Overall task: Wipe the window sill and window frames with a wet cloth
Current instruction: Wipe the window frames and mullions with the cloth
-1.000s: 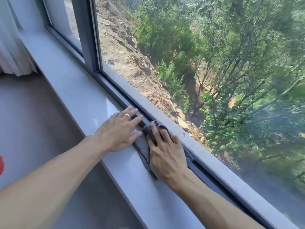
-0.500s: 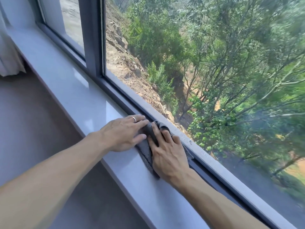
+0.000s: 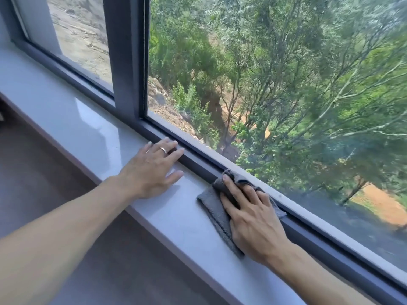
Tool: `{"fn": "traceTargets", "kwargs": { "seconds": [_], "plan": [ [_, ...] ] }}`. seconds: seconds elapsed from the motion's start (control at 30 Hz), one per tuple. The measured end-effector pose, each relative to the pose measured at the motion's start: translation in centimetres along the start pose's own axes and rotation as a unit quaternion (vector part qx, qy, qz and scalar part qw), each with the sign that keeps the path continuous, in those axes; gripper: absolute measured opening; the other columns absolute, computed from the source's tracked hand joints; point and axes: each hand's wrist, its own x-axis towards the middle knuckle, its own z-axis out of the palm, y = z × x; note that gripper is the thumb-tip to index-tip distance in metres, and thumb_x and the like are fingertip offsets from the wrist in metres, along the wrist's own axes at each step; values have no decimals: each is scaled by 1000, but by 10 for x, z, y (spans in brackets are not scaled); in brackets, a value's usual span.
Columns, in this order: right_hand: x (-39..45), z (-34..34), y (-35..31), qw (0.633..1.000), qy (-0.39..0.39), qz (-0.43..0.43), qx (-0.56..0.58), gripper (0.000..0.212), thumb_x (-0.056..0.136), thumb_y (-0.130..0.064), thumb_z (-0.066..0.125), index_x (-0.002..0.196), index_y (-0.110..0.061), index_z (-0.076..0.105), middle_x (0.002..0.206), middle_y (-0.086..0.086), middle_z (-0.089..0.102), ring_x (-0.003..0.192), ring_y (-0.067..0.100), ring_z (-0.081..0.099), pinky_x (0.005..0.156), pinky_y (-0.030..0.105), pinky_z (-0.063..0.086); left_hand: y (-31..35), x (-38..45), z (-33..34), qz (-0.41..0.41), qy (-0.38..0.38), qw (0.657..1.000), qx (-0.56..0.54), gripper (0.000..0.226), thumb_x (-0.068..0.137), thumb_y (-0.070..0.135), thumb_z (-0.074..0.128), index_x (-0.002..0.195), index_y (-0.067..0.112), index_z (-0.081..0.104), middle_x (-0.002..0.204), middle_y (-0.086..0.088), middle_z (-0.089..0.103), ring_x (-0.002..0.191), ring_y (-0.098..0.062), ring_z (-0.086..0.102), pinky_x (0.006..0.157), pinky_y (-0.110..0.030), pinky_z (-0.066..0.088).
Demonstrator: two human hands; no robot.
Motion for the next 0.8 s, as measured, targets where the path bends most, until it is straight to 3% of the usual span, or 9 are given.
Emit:
{"fn": "traceTargets", "kwargs": {
  "seconds": [0.2, 0.33, 0.47, 0.67, 0.8],
  "plan": [
    [70, -3, -39, 999, -18, 45, 3, 54, 82, -30, 39, 132, -23, 60, 155, 8, 38, 117, 29, 45, 82, 42, 37, -25, 8, 5, 35, 6, 999, -41, 60, 98, 55, 34, 153, 35, 21, 162, 1, 18, 150, -13, 8, 119, -41, 19],
    [58, -3, -43, 998, -29, 45, 12, 55, 82, -28, 43, 135, -22, 58, 158, 3, 35, 119, 27, 45, 89, 41, 33, -29, 7, 5, 34, -7, 998, -52, 65, 93, 63, 21, 152, 35, 24, 160, 1, 22, 149, -13, 9, 115, -43, 28],
    [61, -8, -45, 998, -36, 51, 12, 55, 81, -30, 40, 131, -21, 61, 156, 6, 37, 117, 28, 46, 88, 43, 33, -31, 5, 5, 39, -5, 998, -52, 82, 80, 68, 3, 152, 36, 23, 160, 2, 22, 149, -12, 9, 115, -43, 28],
    [85, -13, -54, 998, -43, 29, 25, 55, 82, -30, 37, 130, -19, 62, 155, 9, 37, 119, 27, 43, 87, 43, 32, -35, 5, -2, 55, 9, 998, -36, 75, 84, 65, 9, 149, 35, 36, 154, 1, 36, 146, -15, 23, 116, -43, 27],
    [81, -13, -44, 1000, -8, -7, 12, 55, 82, -27, 35, 128, -14, 62, 154, 14, 38, 118, 30, 46, 86, 43, 29, -40, 13, -10, 58, 17, 998, 10, 71, 88, 64, 15, 147, 34, 40, 150, 2, 43, 144, -17, 31, 118, -45, 22]
  ]
}}
